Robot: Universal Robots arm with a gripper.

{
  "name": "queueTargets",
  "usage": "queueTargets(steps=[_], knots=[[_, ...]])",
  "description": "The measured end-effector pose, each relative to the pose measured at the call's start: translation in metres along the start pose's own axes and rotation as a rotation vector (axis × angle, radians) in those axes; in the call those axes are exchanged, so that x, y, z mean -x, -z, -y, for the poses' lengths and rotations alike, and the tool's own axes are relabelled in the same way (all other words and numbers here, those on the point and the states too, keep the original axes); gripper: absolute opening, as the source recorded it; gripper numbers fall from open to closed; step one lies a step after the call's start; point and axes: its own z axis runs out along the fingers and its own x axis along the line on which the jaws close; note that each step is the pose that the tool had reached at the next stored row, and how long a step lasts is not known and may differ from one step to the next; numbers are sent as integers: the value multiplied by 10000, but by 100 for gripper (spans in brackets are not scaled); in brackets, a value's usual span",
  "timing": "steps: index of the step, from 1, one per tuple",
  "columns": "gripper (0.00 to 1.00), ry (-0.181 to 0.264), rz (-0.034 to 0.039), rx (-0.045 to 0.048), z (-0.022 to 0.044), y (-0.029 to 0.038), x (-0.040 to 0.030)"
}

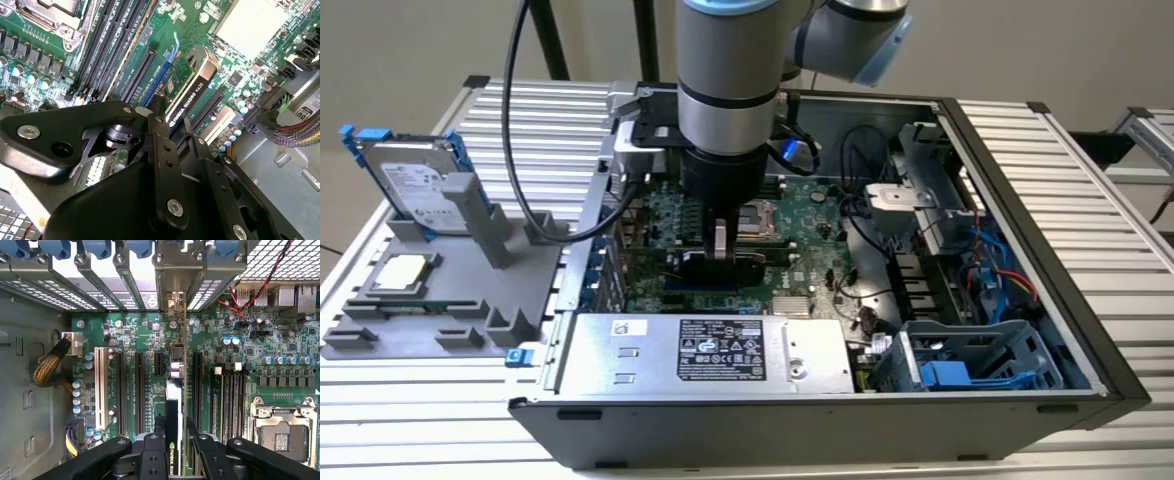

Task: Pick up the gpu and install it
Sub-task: 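Insert the gpu into the slot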

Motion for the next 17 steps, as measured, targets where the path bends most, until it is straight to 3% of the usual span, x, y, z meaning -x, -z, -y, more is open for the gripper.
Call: queueTargets(steps=[17], knots=[[0, 2, 0, 0, -22, -45, 1]])
